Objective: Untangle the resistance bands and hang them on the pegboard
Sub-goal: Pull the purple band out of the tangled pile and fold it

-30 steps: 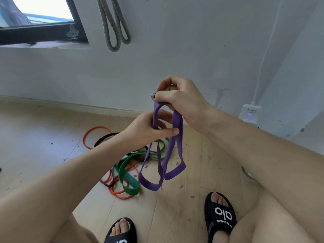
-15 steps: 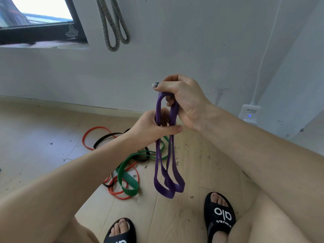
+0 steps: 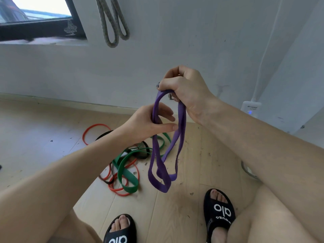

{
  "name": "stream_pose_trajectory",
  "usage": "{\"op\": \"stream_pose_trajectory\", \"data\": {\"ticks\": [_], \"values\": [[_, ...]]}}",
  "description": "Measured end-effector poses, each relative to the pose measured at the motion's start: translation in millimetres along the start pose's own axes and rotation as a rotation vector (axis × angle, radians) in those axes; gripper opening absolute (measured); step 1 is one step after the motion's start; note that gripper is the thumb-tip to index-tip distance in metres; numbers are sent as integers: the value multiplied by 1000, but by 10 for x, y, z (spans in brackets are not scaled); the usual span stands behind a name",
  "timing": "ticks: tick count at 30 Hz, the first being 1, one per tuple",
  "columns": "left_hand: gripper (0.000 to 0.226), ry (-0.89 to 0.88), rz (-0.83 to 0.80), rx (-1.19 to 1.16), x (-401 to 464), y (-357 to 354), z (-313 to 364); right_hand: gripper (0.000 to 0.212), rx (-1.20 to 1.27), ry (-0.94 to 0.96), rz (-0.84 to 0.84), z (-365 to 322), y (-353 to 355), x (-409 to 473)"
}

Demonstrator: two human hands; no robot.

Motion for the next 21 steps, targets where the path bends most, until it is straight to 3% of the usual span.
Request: {"op": "stream_pose_trajectory", "data": {"ticks": [4,12,21], "values": [[23,11,19,70,0,53,-41,17,-97,25,-20,24,9,19],[31,32,21,148,6,76,-99,17,-245,92,-34,19,-20,-8],[46,50,79,-9,-5,-71,-94,19,-108,21,-31,51,-72,-13]]}}
Point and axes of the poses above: each hand's wrist, its own x-axis towards the middle knuckle, its own y-axis out of the back of the hand, z = x × y, the point moved 1 cm from there along x, towards the middle knuckle, and after that the axes turned 8 degrees about x, right-handed, at the moved point
